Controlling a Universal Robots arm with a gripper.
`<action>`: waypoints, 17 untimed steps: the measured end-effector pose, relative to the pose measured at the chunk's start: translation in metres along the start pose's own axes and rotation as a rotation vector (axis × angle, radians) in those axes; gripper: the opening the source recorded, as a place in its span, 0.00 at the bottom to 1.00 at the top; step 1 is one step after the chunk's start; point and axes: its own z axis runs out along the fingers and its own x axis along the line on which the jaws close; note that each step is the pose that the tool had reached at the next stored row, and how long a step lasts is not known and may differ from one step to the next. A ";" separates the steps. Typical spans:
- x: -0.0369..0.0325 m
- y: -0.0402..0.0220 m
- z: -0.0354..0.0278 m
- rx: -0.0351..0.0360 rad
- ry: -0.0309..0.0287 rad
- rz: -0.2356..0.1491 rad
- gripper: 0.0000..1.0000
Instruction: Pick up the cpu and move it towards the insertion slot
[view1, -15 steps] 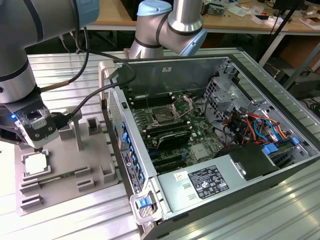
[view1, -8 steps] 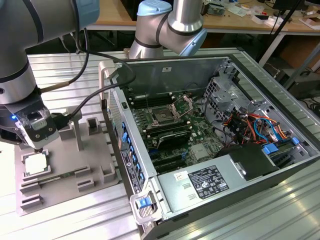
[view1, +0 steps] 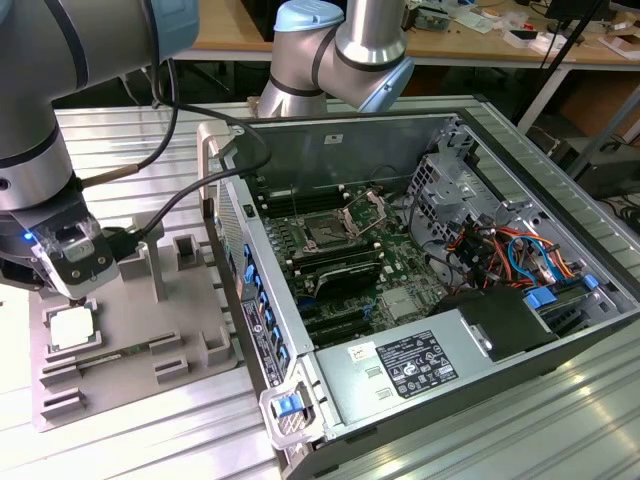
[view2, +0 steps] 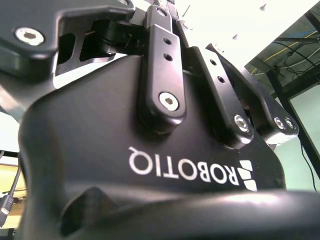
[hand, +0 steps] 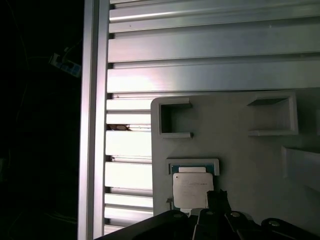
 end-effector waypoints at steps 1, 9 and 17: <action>0.0000 0.0000 0.0002 0.0000 0.0000 0.000 0.11; 0.0000 -0.0001 0.0023 0.0000 0.0000 0.000 0.11; 0.0000 -0.0002 0.0047 -0.0001 -0.0001 0.000 0.11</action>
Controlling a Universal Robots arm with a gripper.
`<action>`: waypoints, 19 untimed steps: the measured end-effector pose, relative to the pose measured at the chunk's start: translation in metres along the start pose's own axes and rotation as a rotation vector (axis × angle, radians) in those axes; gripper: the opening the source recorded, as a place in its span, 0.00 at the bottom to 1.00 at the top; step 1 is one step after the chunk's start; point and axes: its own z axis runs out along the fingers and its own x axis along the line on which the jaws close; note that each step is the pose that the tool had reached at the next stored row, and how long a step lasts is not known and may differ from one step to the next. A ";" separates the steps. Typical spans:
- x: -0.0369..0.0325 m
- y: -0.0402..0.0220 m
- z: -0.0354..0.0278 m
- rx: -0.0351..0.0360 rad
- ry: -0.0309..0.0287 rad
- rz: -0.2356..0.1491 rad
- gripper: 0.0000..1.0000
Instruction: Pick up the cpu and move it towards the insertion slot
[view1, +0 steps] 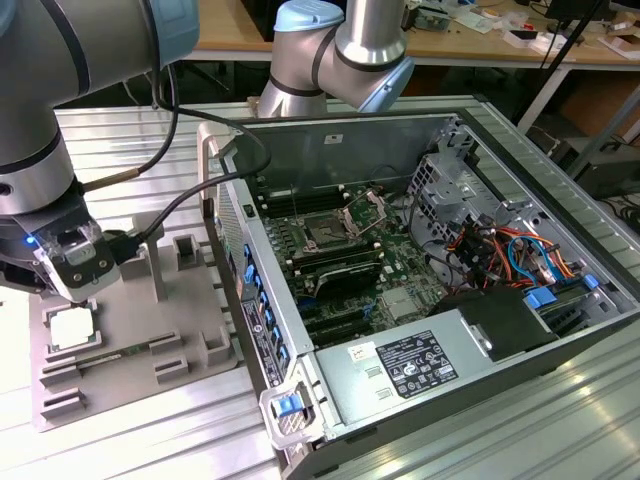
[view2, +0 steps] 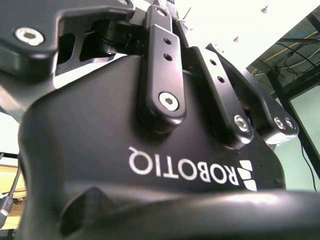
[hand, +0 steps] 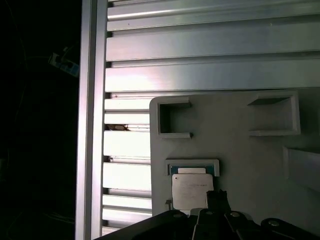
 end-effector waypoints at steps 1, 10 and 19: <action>0.0000 0.0000 0.0002 0.0000 0.0001 0.000 0.11; 0.0000 -0.0001 0.0029 0.0000 0.0000 0.000 0.11; 0.0000 -0.0002 0.0052 0.0000 0.0001 0.000 0.11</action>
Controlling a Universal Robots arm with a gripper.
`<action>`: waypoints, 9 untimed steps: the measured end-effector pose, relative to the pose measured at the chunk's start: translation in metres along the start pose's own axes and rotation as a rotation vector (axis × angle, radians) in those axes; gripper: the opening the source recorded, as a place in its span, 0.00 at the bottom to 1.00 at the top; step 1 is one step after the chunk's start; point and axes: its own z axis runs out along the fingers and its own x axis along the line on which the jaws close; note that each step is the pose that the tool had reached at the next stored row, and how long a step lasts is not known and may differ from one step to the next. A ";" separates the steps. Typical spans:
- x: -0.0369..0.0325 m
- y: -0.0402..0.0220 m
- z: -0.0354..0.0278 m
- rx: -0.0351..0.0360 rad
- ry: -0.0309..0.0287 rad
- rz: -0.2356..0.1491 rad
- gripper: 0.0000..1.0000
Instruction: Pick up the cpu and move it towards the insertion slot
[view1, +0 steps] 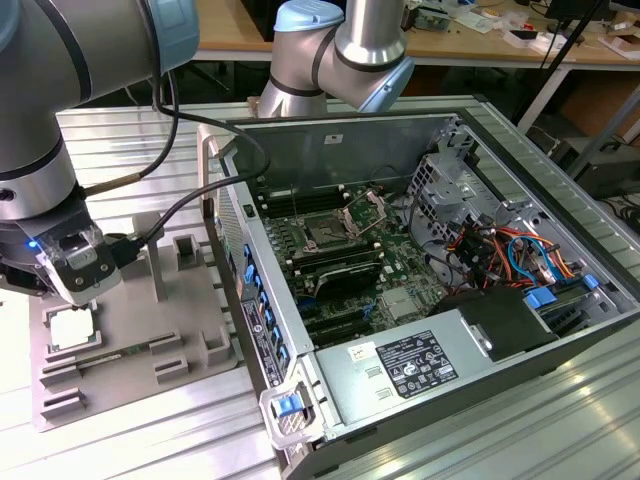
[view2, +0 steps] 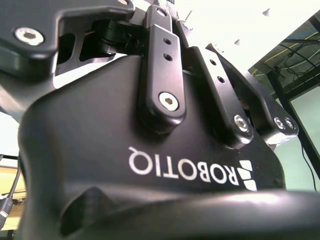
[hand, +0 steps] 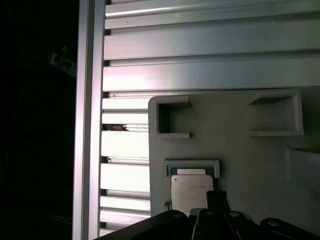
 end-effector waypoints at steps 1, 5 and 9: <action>0.0000 0.0000 0.0002 0.0000 0.0000 0.000 0.11; 0.0000 -0.0001 0.0016 0.0000 -0.0001 0.000 0.11; 0.0000 -0.0001 0.0024 0.0000 -0.0001 0.000 0.11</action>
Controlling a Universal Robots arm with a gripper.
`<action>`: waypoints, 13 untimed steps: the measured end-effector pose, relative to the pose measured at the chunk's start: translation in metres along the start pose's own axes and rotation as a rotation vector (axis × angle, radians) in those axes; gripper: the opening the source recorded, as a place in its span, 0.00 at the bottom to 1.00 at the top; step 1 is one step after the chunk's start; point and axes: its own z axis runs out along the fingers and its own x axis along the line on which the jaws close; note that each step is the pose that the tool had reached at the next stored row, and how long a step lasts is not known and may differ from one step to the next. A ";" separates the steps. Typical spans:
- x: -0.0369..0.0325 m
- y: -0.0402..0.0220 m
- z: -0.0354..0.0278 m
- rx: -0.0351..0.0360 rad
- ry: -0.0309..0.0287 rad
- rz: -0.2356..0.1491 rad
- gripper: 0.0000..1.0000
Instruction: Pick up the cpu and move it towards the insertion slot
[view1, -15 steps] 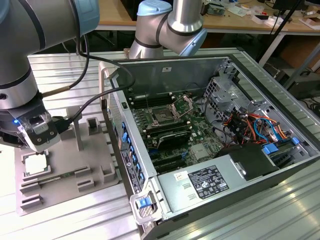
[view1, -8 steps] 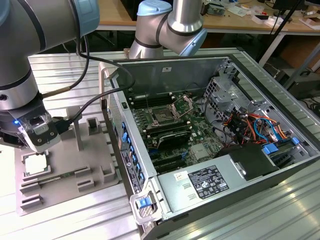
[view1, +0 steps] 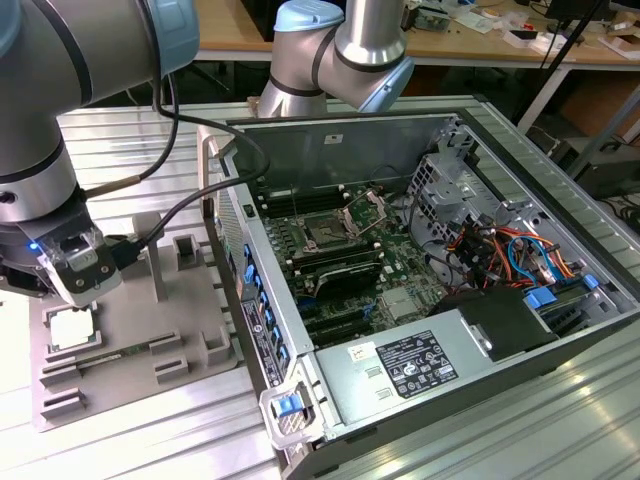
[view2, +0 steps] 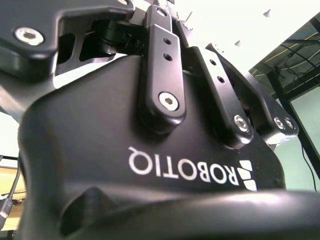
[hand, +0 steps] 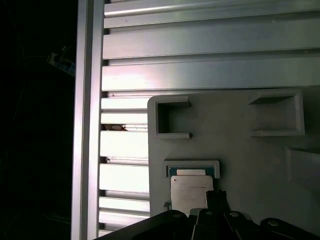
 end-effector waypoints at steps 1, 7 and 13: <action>0.0000 0.0000 0.0002 0.0000 0.0001 0.000 0.11; 0.0000 -0.0001 0.0013 0.0000 0.0000 0.000 0.11; 0.0000 -0.0003 0.0032 0.0000 0.0001 0.000 0.11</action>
